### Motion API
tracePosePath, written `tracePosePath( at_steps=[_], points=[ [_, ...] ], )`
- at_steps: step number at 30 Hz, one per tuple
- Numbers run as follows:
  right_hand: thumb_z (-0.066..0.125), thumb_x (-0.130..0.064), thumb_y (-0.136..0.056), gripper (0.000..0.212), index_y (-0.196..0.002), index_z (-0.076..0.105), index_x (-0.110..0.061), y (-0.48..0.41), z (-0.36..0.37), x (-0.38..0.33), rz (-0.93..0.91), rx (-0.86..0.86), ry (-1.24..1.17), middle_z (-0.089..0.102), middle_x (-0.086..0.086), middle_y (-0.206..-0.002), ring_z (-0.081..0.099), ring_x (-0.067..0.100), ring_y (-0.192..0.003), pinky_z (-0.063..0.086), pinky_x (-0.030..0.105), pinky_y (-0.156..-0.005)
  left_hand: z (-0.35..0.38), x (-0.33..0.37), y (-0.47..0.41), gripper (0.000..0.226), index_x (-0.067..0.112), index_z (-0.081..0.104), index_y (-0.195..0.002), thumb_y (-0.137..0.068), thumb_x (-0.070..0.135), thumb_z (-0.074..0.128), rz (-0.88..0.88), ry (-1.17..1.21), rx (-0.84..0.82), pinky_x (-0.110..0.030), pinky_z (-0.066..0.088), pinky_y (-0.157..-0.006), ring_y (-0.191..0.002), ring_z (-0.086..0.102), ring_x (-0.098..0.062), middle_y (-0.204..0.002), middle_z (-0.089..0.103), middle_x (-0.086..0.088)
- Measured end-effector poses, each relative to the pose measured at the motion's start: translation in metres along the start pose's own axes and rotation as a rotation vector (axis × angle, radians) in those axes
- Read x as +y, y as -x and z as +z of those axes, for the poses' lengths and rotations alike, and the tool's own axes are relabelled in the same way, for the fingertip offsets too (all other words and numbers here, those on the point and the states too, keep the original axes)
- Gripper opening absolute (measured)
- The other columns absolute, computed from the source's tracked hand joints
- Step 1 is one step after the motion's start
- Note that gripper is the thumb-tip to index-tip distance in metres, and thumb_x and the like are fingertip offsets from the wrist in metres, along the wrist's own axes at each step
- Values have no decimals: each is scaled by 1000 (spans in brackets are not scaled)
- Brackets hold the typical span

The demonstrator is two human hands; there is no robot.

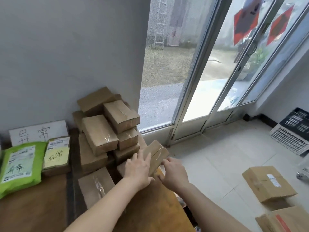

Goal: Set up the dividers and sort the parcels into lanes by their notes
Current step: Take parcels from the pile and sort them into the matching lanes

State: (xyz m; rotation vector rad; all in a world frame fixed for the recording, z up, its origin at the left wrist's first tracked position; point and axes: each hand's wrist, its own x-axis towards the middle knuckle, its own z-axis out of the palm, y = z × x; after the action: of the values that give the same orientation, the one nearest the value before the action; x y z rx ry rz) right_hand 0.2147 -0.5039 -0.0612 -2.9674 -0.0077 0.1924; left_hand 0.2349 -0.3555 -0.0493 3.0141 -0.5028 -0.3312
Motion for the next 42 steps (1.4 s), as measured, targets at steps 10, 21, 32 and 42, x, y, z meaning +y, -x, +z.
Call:
tracePosePath(
  at_steps=[10,21,32,42],
  points=[
    [56,-20,-82,42,-123,51,-19,-48,18,11,-175,176,-341,51,-2,-122,52,20,-111,48,30,-93,-2,-19,5,86,36,25,-150,-73,43,62,-348,454,-33,-39,31,-107,-134,33,-23,-149,27,3],
    [67,-35,-80,82,-148,21,-32,-94,50,-8,-540,-195,37,9,-2,-162,5,25,-150,20,36,-118,3,-72,90,81,39,53,-129,-51,36,74,-576,1444,-107,-28,47,-85,-117,52,-19,-133,51,0],
    [73,-73,-58,109,-149,29,-32,-82,50,0,-291,-482,-285,42,-3,-132,43,20,-124,43,36,-103,33,-65,109,53,6,62,-121,-79,33,49,-824,2312,106,-57,52,-82,-101,57,-41,-112,66,-27],
    [77,-70,-55,91,-125,57,-15,-51,54,23,415,-903,-1101,72,13,-111,68,27,-103,57,36,-74,25,-72,129,55,12,76,-100,-77,56,53,-911,2122,157,-40,43,-79,-102,61,-37,-113,69,-24]
  ],
)
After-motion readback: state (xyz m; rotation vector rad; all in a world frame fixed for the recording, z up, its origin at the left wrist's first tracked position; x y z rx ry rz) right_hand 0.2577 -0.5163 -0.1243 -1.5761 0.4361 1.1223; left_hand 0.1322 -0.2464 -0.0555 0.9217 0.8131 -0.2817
